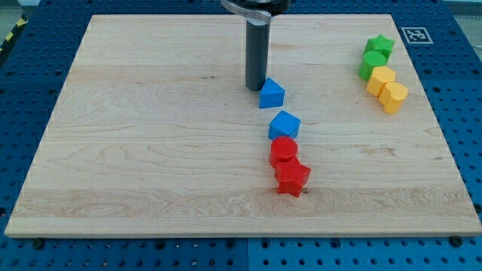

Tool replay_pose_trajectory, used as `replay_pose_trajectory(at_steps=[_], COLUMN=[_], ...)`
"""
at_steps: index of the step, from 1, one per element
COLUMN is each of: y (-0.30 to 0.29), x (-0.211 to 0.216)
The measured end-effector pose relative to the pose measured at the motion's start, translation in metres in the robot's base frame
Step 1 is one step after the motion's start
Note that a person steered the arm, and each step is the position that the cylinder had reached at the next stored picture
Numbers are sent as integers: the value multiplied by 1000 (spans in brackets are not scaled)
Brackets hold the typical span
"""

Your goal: Slightly push the triangle to the cube

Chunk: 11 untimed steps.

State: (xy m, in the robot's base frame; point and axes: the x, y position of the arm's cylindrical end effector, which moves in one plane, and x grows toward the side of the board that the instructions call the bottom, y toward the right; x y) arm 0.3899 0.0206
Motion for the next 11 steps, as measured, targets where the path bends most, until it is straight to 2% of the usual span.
replay_pose_trajectory(at_steps=[1,2,3,6,7,10,11], y=[13,18,48,81,109,110,80], x=[14,-4,-30,-16,-16,-9,-11])
